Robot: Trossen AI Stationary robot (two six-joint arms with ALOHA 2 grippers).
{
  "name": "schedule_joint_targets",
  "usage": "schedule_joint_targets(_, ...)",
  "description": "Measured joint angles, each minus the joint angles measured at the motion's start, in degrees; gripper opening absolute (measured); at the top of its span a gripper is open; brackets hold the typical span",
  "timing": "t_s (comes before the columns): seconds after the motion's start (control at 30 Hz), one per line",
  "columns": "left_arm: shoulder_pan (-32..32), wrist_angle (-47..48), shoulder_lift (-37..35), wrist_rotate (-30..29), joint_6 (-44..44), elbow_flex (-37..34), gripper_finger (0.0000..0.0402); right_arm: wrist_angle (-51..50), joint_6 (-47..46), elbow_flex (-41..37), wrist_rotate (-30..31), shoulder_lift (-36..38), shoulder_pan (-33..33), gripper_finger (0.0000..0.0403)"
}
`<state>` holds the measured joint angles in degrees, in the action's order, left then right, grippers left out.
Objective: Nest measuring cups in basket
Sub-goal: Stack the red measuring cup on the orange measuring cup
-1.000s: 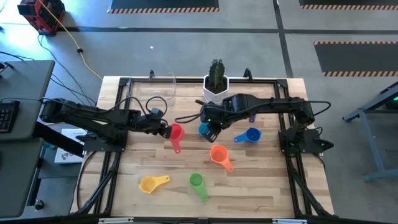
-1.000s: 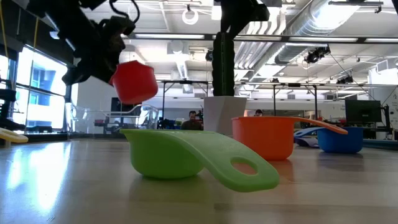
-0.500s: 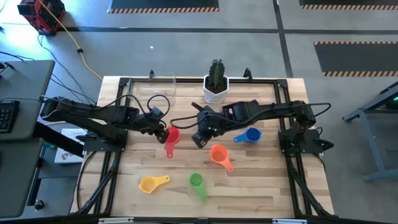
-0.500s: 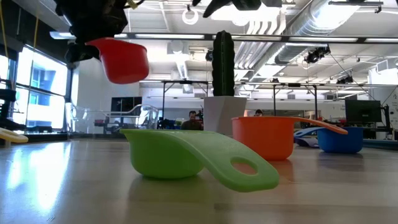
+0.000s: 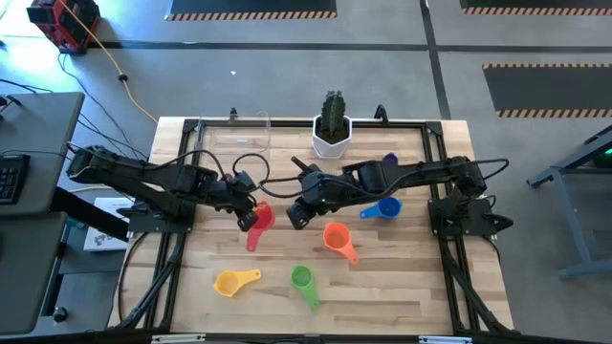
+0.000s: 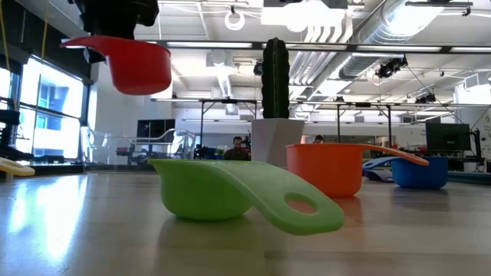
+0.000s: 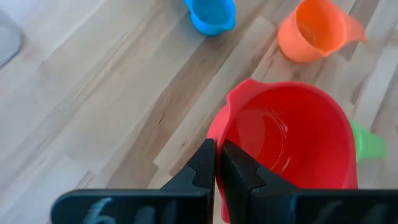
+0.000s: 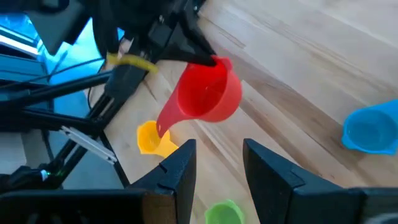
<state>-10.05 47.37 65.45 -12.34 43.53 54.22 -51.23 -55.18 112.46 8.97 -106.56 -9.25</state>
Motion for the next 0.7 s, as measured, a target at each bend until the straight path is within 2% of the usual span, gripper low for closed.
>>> schedule_joint_targets(0.27,-0.6,0.0,3.1,-2.1,-3.7,2.5,0.0005,-0.4,3.2,0.0,0.7,-0.5,0.9,0.0128)
schedule_joint_targets(0.53,-0.6,0.3,6.8,-5.7,-10.1,7.9,0.0005,-0.8,2.1,0.0,1.4,-2.6,2.0,0.0177)
schedule_joint_targets(0.7,-0.5,0.4,8.8,-7.1,-11.5,9.7,0.0005,-0.7,-0.3,0.0,1.6,-3.4,2.5,0.0183)
